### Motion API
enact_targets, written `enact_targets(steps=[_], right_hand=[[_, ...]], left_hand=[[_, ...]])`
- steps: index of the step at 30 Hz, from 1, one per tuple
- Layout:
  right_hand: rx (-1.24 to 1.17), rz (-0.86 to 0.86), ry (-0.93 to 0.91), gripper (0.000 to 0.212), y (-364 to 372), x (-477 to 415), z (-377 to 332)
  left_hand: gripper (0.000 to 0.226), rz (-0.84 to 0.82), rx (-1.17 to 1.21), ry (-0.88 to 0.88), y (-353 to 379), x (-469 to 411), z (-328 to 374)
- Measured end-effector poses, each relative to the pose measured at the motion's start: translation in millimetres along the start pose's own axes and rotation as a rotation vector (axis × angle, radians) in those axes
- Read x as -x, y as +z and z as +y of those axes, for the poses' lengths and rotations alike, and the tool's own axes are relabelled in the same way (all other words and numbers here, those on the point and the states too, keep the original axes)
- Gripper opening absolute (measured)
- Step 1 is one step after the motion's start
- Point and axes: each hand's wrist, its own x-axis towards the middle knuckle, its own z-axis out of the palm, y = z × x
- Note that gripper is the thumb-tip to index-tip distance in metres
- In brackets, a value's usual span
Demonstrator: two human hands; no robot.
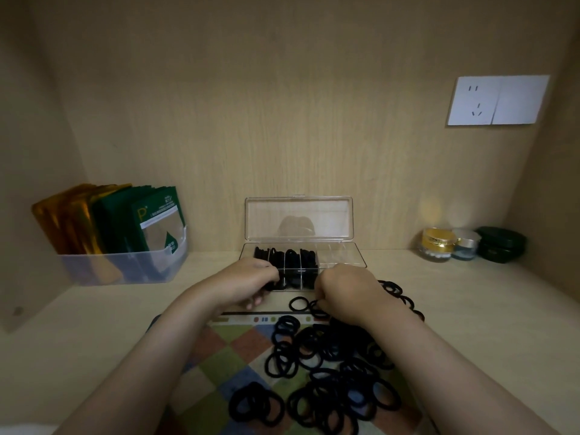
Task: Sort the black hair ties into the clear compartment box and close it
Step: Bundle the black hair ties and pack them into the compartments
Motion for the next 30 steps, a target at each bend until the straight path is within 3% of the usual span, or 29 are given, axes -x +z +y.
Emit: enact_targets(steps=[4,7,15,21,24,27,30], right_hand=[[-0.252,0.098,-0.043,0.012,-9.5,3.4,1.8],[-0.395,0.065,-0.076,0.011,-7.0,2.1,-2.2],[0.024,-0.004,-0.151,0.02,10.1,-14.0,-16.7],[0.038,-0.011,-0.149,0.019,4.4,-12.7,-21.3],[-0.161,0.086,-0.117,0.014,-1.0,-8.0,-17.9],[-0.655,0.231,-0.004,0.01,-11.3,-2.4,-19.5],[-1.031,0.187,0.03,0.012,-18.0,2.8,-29.1]], left_hand=[[0.014,0.007,0.131,0.032,1.5,3.5,-17.5],[0.012,0.086,0.225,0.06,4.9,3.1,-30.1],[0.015,0.118,0.163,0.119,9.8,4.7,-37.5],[0.019,0.163,0.148,0.163,8.5,3.4,-42.8],[0.02,0.191,0.146,0.152,8.9,1.7,-44.1],[0.019,0.256,0.159,0.128,11.9,1.1,-42.3],[0.018,0.255,0.257,0.11,16.1,0.2,-38.4]])
